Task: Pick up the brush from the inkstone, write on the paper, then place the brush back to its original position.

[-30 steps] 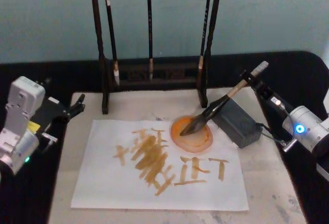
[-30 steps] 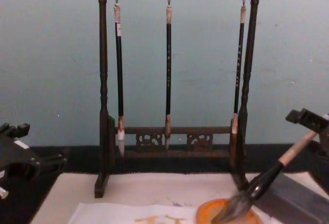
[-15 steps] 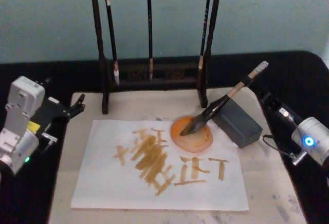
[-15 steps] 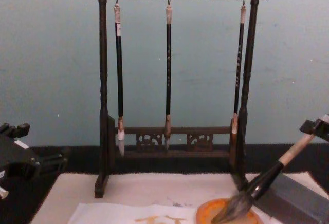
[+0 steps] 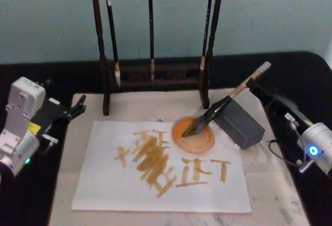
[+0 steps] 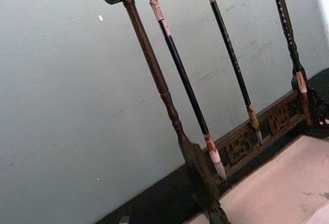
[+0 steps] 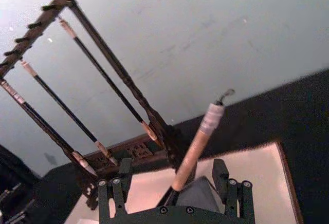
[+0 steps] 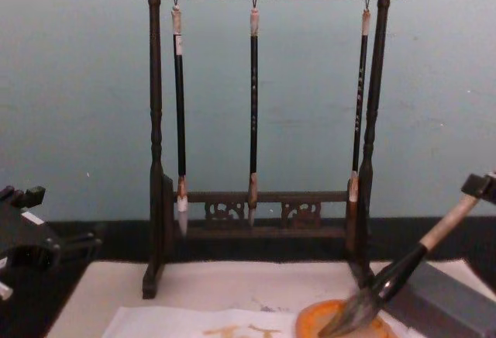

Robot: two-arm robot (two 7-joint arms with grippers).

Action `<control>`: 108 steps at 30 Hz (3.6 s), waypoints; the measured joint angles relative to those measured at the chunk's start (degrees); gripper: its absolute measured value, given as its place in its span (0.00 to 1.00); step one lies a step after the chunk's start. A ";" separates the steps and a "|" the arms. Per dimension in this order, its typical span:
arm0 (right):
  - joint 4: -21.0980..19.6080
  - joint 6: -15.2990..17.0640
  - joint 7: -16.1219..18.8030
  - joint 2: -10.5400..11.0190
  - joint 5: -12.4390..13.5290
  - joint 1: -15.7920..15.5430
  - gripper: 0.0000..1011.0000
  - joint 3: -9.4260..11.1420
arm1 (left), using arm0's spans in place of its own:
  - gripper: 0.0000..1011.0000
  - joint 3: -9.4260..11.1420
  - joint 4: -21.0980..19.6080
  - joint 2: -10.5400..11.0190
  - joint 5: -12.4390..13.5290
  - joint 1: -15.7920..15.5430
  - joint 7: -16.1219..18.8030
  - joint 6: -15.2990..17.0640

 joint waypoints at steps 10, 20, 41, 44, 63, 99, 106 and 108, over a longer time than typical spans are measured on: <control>-3.90 -4.25 -5.75 -0.01 -12.39 -0.32 0.99 -2.09 | 1.00 0.00 0.00 0.00 0.00 0.00 0.00 0.00; -4.84 -7.66 -14.48 -0.27 -30.78 -0.16 0.99 -6.28 | 1.00 0.00 0.00 0.00 0.00 0.00 0.00 0.00; 2.25 -9.06 -21.63 -3.04 -48.78 -0.38 0.99 -10.00 | 1.00 0.00 0.00 0.00 0.00 0.00 0.00 0.00; 2.84 -8.97 -20.93 -3.41 -49.05 -0.33 0.99 -9.73 | 1.00 0.00 0.00 0.00 0.01 0.00 0.00 0.00; 2.77 -8.82 -20.79 -3.37 -48.95 -0.29 0.99 -9.69 | 1.00 0.00 0.00 0.00 0.00 0.00 0.00 0.00; 2.67 -8.81 -20.85 -3.29 -48.79 -0.30 0.99 -9.70 | 1.00 0.00 -0.01 0.00 0.00 0.00 0.00 0.00; 2.67 -8.81 -20.84 -3.29 -48.79 -0.29 0.99 -9.69 | 1.00 0.00 0.00 0.00 0.00 0.00 0.00 0.00; 2.67 -8.81 -20.84 -3.29 -48.79 -0.29 0.99 -9.69 | 1.00 0.00 0.00 0.00 0.00 0.00 0.00 0.00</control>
